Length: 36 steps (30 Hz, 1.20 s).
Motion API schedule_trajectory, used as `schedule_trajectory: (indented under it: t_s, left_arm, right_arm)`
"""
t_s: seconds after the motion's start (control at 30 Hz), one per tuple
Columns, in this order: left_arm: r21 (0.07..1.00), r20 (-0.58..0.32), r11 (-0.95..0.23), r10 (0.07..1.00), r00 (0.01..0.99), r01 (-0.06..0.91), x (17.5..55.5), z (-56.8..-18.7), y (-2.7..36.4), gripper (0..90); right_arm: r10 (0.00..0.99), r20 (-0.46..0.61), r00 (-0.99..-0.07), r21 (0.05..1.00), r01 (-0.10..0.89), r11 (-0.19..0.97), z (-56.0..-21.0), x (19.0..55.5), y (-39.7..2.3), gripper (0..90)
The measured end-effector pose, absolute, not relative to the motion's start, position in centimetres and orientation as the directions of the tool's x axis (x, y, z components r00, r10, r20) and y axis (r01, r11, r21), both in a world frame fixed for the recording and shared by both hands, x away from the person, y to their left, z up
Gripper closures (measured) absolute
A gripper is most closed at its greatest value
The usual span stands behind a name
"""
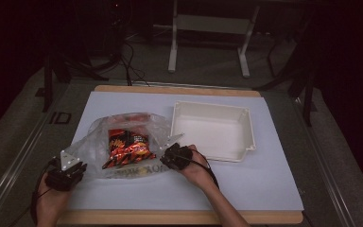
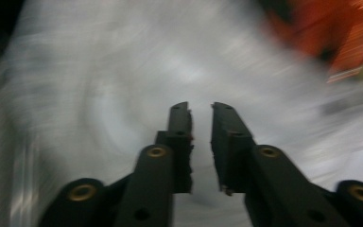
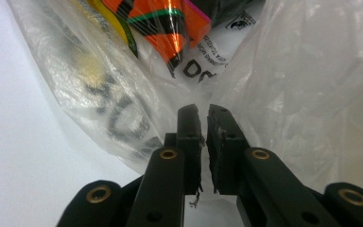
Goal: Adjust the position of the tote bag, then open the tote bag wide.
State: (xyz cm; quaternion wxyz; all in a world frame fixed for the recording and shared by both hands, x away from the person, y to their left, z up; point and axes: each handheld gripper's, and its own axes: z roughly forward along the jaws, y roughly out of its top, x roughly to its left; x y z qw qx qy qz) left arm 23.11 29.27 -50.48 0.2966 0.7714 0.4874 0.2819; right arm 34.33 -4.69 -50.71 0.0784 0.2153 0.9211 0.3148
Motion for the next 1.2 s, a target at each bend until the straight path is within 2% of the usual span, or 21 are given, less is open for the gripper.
schedule_trajectory:
  t_s: [0.1,0.23,0.3,0.43,0.57,0.63,0.73,0.87,1.2]
  left_arm:
    - [0.746,0.181,-0.402,0.890,0.419,0.530,22.6,-49.6,28.0,67.2]
    - [0.714,0.214,-0.484,0.838,0.501,0.505,22.7,-49.5,26.4,60.8]
    - [0.697,0.212,-0.512,0.815,0.539,0.501,22.9,-49.9,25.8,59.8]
    - [0.670,0.229,-0.537,0.806,0.545,0.513,23.7,-50.5,24.5,58.9]
    - [0.660,0.246,-0.547,0.804,0.541,0.514,24.3,-50.5,23.7,64.5]
    - [0.666,0.247,-0.545,0.806,0.538,0.510,24.4,-50.4,23.7,75.3]
    - [0.668,0.262,-0.549,0.805,0.531,0.502,24.3,-50.1,23.7,86.9]
    - [0.686,0.277,-0.553,0.799,0.534,0.473,24.1,-49.6,23.8,89.6]
    - [0.748,0.299,-0.536,0.799,0.522,0.391,23.5,-47.6,24.7,90.0]
  right_arm:
    - [0.438,-0.010,-0.899,0.616,0.340,0.711,-50.6,34.2,-4.6,82.9]
    - [0.435,-0.009,-0.900,0.619,0.337,0.710,-50.6,34.3,-4.6,82.4]
    - [0.432,-0.010,-0.902,0.619,0.334,0.711,-50.6,34.3,-4.6,82.3]
    - [0.433,-0.005,-0.902,0.618,0.338,0.710,-50.6,34.3,-4.6,82.2]
    - [0.429,-0.004,-0.903,0.619,0.335,0.710,-50.7,34.4,-4.6,82.0]
    - [0.430,-0.004,-0.903,0.621,0.335,0.709,-50.7,34.5,-4.6,82.0]
    - [0.434,0.000,-0.901,0.624,0.339,0.704,-50.7,34.5,-4.7,82.0]
    - [0.437,0.005,-0.900,0.624,0.344,0.701,-50.8,34.6,-4.7,82.0]
    - [0.447,0.006,-0.894,0.631,0.350,0.692,-50.8,34.7,-4.8,81.5]
